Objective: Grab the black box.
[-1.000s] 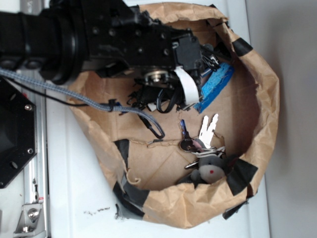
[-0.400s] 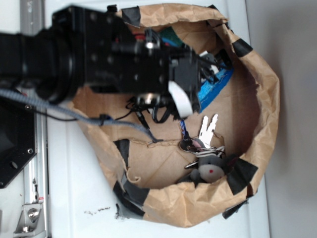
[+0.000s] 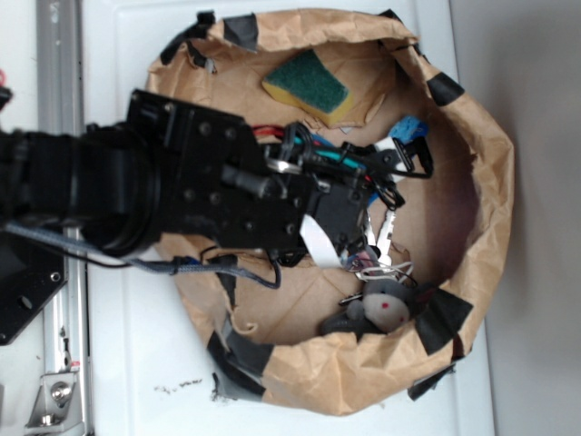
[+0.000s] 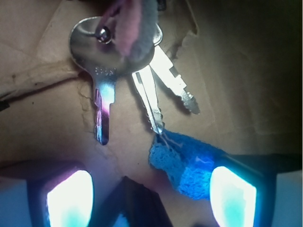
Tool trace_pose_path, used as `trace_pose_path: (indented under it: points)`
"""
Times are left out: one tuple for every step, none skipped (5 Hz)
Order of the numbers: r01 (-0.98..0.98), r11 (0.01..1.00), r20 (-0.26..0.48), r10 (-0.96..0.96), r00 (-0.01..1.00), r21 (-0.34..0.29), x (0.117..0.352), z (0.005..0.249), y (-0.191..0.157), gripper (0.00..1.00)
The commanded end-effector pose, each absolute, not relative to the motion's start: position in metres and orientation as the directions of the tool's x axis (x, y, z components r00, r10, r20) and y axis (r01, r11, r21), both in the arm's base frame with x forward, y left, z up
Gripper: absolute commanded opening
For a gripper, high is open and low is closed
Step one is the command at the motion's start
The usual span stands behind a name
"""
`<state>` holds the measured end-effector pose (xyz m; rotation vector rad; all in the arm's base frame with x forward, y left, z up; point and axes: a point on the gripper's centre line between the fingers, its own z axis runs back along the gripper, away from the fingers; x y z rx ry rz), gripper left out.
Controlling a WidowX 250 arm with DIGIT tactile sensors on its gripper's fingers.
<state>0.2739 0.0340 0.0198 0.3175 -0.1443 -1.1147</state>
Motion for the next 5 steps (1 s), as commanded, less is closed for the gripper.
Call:
trace_pose_path:
  points:
    - [0.880,0.428,-0.044,-0.894,0.445,0.205,0.264,0.012,0.029,1.00]
    - [0.875,0.436,-0.040,-0.891,0.453,0.210,0.266,0.014,0.030,1.00]
    - [0.871,0.457,-0.039,-0.882,0.470,0.183,0.268,0.018,0.032,1.00]
    - [0.854,0.501,-0.049,-0.858,0.511,0.139,0.271,0.020,0.034,0.53]
    - [0.842,0.524,-0.026,-0.847,0.531,0.128,0.272,0.026,0.034,0.00]
